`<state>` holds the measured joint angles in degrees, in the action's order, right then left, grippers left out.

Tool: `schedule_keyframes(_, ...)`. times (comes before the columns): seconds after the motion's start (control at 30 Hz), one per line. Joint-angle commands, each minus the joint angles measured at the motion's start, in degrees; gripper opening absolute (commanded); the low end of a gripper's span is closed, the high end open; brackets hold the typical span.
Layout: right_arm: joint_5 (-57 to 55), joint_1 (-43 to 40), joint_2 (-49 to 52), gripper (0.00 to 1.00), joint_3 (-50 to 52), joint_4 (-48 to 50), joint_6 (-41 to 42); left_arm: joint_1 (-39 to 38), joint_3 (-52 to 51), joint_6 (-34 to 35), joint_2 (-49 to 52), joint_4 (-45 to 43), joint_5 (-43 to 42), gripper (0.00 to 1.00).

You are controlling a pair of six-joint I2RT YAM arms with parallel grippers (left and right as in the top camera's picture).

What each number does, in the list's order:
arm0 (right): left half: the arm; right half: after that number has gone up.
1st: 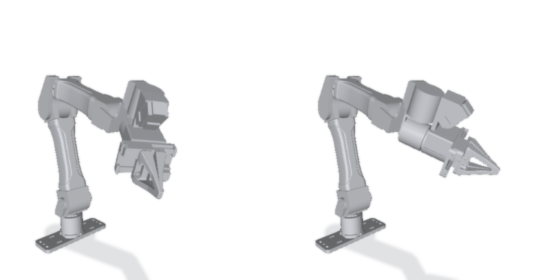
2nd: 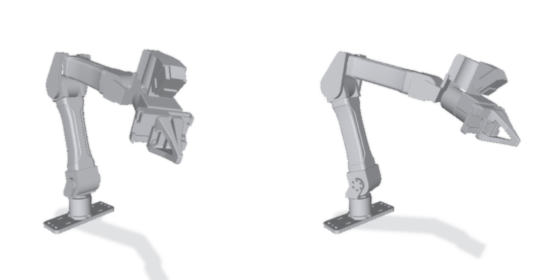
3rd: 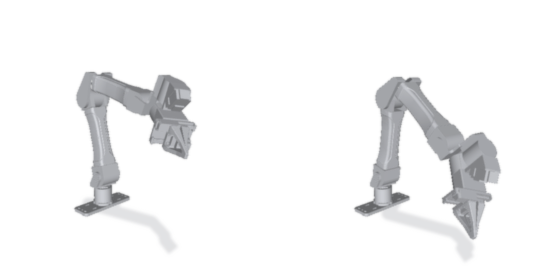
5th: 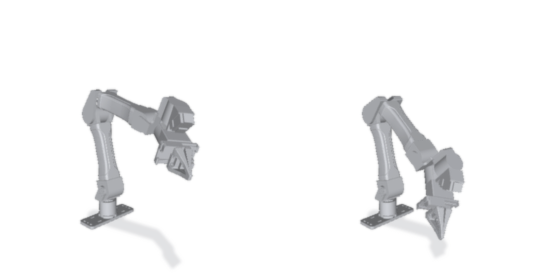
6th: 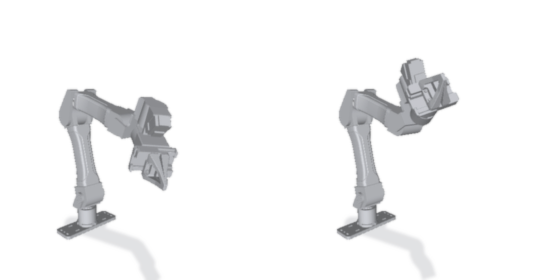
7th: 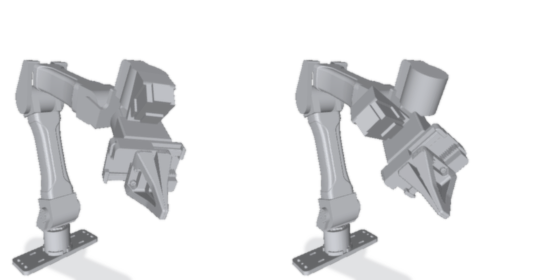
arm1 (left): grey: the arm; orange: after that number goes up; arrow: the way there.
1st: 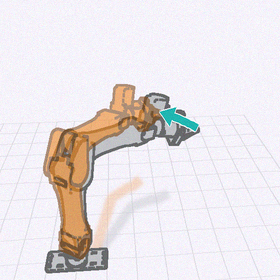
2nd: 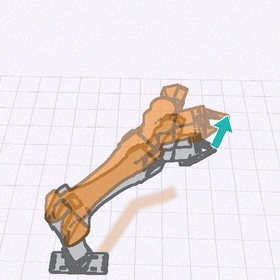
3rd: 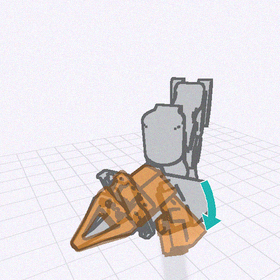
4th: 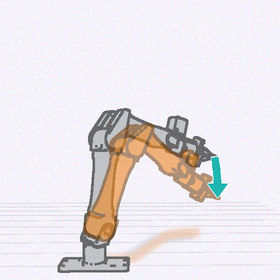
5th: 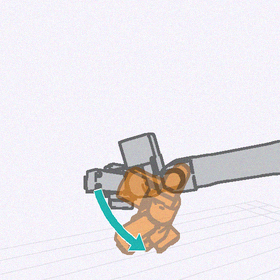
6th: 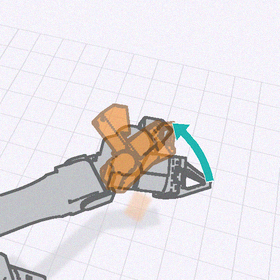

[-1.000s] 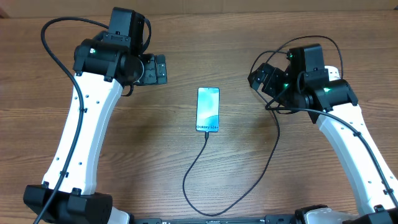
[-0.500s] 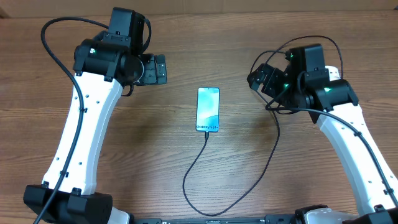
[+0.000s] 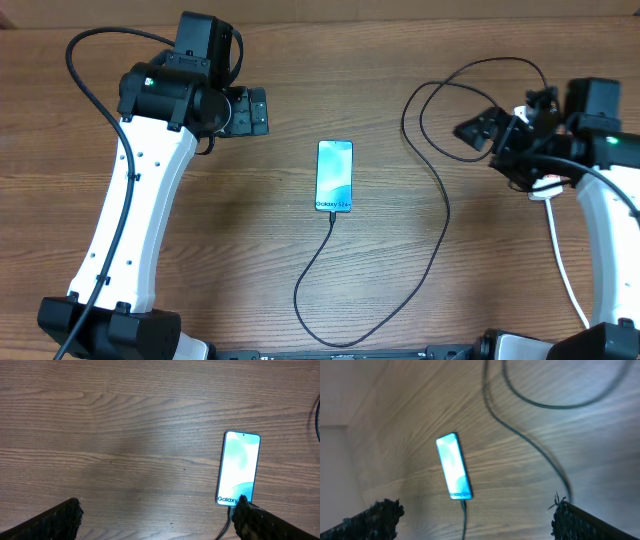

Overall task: Plug charger to phone and switch on socket
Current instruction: 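Swing the right gripper over to the white power strip, then lower the right gripper onto the orange switch beside the plug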

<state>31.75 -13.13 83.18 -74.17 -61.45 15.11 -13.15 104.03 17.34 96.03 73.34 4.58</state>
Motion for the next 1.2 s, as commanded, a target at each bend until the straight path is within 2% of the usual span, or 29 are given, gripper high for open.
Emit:
schedule_keyframes(0.0, 2.6, -4.9, 3.1, 1.0, -8.1, -4.5, -8.9, -0.4, 0.4, -1.1, 0.2, 0.1, 0.7, 1.0)
schedule_keyframes(0.23, -1.6, -10.7, 17.3, 1.0, -28.9, -16.3, -12.4, -0.4, 0.4, -1.1, 0.2, 0.2, 0.7, 1.0)
schedule_keyframes(0.37, -2.3, -13.7, 27.0, 1.0, -39.2, -17.8, -10.7, -0.4, 0.4, -1.1, 0.2, 0.1, 0.7, 1.0)
schedule_keyframes(0.7, -2.6, -16.9, 37.9, 1.0, -39.4, -10.8, -9.1, -0.4, 0.4, -1.1, 0.2, 0.1, 0.7, 1.0)
schedule_keyframes(1.07, -14.7, -16.8, 40.3, 1.0, -38.4, -10.1, -9.0, -0.4, 0.4, -1.1, 0.2, 0.1, 0.7, 1.0)
schedule_keyframes(1.17, -16.8, -16.8, 40.3, 1.0, -37.0, -9.0, -6.8, -0.4, 0.4, -1.1, 0.2, 0.2, 0.7, 1.0)
